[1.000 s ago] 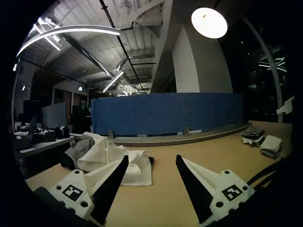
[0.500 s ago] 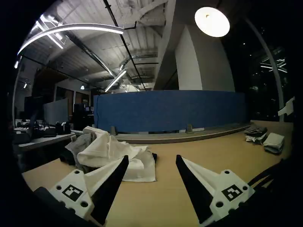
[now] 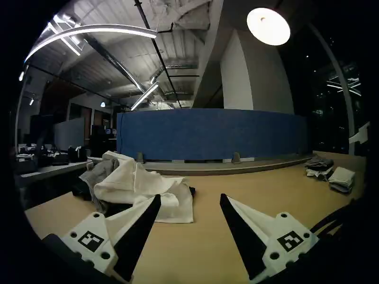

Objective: Fold towel

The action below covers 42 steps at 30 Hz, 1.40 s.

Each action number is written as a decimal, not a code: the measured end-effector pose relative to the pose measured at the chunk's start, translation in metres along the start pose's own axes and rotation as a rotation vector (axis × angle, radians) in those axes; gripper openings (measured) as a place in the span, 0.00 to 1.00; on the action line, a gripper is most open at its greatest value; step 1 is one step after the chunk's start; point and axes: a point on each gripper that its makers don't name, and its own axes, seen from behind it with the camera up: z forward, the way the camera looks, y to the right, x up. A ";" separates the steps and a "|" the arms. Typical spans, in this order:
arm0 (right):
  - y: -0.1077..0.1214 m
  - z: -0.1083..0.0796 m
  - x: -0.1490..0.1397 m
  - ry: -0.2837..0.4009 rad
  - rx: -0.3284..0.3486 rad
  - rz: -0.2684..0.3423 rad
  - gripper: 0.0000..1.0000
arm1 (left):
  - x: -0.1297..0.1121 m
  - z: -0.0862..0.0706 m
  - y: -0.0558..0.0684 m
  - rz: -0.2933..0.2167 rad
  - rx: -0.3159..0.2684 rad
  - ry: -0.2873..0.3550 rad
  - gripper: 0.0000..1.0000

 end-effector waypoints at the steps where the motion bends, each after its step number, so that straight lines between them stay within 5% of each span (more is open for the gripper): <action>1: 0.001 -0.001 0.001 0.005 0.000 0.001 1.00 | -0.001 0.000 0.000 -0.001 -0.001 -0.001 0.92; 15: 0.027 0.001 0.040 0.157 -0.012 0.063 1.00 | 0.000 -0.001 0.000 0.001 -0.001 -0.005 0.93; 31: 0.067 0.018 -0.013 0.240 -0.053 0.147 1.00 | 0.001 -0.001 0.001 0.002 -0.001 -0.005 0.93; 42: 0.069 0.027 -0.036 0.271 -0.062 0.161 1.00 | 0.002 -0.001 0.001 0.002 -0.001 -0.005 0.93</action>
